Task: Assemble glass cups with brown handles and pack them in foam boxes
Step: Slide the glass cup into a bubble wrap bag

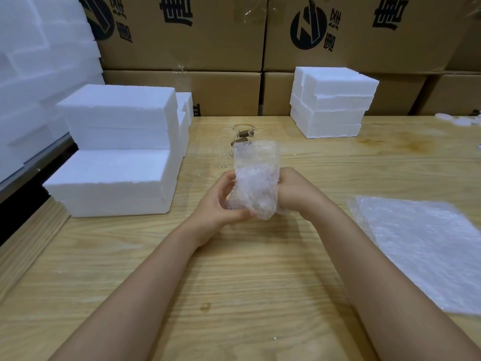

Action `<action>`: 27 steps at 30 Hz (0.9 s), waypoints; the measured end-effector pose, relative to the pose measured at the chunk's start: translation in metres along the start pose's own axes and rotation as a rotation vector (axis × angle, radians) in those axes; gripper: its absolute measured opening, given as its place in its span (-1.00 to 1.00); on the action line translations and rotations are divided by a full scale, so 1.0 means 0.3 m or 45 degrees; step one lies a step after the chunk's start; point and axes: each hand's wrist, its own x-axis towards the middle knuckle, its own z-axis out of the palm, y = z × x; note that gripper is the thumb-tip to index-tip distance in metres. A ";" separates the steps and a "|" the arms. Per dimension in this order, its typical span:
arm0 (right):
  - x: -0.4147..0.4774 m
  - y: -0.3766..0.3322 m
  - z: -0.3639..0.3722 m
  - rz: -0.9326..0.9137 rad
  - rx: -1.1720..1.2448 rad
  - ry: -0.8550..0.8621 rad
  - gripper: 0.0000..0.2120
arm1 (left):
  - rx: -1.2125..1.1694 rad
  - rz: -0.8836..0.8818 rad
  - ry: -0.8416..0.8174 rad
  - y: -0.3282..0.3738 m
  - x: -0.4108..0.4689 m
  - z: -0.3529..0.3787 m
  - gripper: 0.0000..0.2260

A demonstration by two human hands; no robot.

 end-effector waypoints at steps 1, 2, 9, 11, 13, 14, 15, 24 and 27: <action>-0.003 -0.003 -0.001 -0.009 -0.016 0.038 -0.89 | -0.064 -0.020 -0.030 0.003 0.001 -0.002 -0.37; -0.006 -0.005 -0.001 -0.018 -0.075 0.090 -0.91 | -0.155 -0.056 -0.069 0.010 0.002 -0.005 -0.40; -0.033 -0.041 0.040 -0.107 -0.646 0.271 -0.88 | -0.294 -0.244 0.172 0.041 0.039 0.035 -0.77; -0.037 -0.048 0.052 -0.132 -0.721 0.304 -0.75 | -0.219 -0.191 0.195 0.041 0.038 0.036 -0.87; -0.045 -0.054 0.051 -0.140 -0.670 0.296 -0.66 | -0.112 -0.171 0.239 0.036 0.039 0.028 -0.80; -0.050 -0.056 0.047 -0.155 -0.620 0.244 -0.63 | -0.048 -0.161 0.270 0.036 0.039 0.026 -0.75; -0.053 -0.059 0.042 -0.181 -0.565 0.151 -0.61 | 0.020 -0.146 0.314 0.032 0.039 0.026 -0.70; -0.049 -0.067 0.051 -0.255 -0.544 0.072 -0.70 | 0.319 -0.002 0.549 0.017 0.042 0.054 -0.58; -0.040 -0.051 0.070 -0.201 -0.590 0.264 -0.80 | 0.247 0.045 0.450 0.031 0.036 0.067 -0.61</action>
